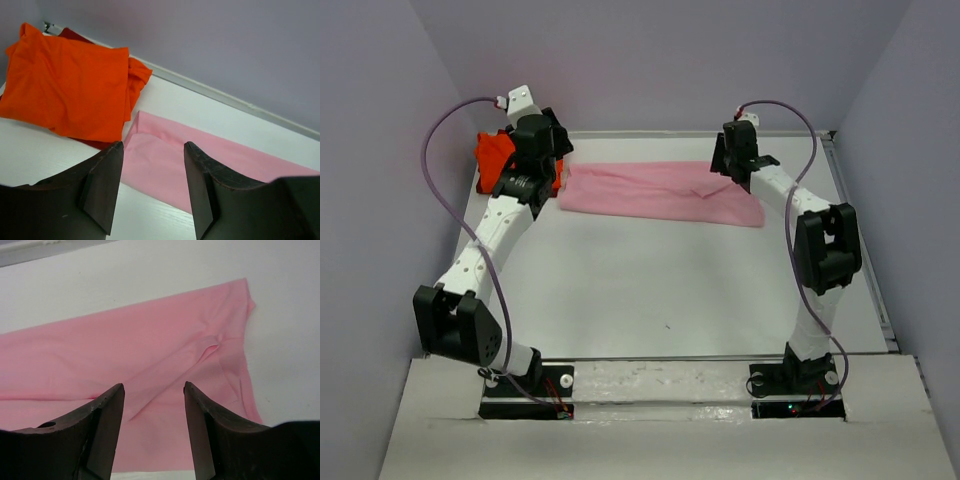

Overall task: Fold and stack the t-shirts
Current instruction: Smooth out the rectangle-folded T-shirt at the center of the board.

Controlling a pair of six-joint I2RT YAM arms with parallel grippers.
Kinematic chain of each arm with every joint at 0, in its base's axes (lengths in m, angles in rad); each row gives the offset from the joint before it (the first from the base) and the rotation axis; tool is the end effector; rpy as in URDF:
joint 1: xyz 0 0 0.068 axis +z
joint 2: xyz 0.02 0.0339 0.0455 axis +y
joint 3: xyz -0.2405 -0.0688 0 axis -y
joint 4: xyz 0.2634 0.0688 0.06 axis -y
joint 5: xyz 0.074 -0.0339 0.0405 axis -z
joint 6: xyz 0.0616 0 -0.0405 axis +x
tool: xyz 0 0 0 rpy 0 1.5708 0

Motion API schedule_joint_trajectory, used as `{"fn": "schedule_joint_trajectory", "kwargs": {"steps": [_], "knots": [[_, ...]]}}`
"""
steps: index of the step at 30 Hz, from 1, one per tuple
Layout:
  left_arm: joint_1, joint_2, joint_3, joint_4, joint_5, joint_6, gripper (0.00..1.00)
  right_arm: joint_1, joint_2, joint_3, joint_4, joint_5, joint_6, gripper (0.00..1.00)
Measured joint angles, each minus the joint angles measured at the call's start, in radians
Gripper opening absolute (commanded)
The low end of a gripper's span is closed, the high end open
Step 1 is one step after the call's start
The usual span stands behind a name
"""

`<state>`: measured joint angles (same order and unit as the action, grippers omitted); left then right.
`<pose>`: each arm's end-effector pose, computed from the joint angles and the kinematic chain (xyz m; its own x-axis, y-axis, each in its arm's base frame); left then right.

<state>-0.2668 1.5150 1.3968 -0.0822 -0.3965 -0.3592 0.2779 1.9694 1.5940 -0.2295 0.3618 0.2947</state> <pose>0.3954 -0.0834 0.3561 -0.1369 -0.2987 -0.9445 -0.1816 0.9449 -0.2725 0.4759 0.1131 0.2195 -0.5165 0.1351 -0.8456 0.1812 0.9823 0.0463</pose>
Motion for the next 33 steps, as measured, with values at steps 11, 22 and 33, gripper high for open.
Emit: {"fn": "schedule_joint_trajectory", "kwargs": {"steps": [11,22,33], "knots": [[-0.014,-0.109,-0.123,0.090,0.128,0.010,0.63,0.075,0.102,-0.037,-0.010,-0.162,0.001,0.57],[-0.013,-0.105,-0.129,0.087,0.150,0.011,0.64,0.070,0.153,-0.037,-0.034,-0.187,0.016,0.57],[-0.013,-0.105,-0.129,0.090,0.159,0.010,0.64,0.070,0.234,0.047,-0.033,-0.151,0.014,0.57]]}}
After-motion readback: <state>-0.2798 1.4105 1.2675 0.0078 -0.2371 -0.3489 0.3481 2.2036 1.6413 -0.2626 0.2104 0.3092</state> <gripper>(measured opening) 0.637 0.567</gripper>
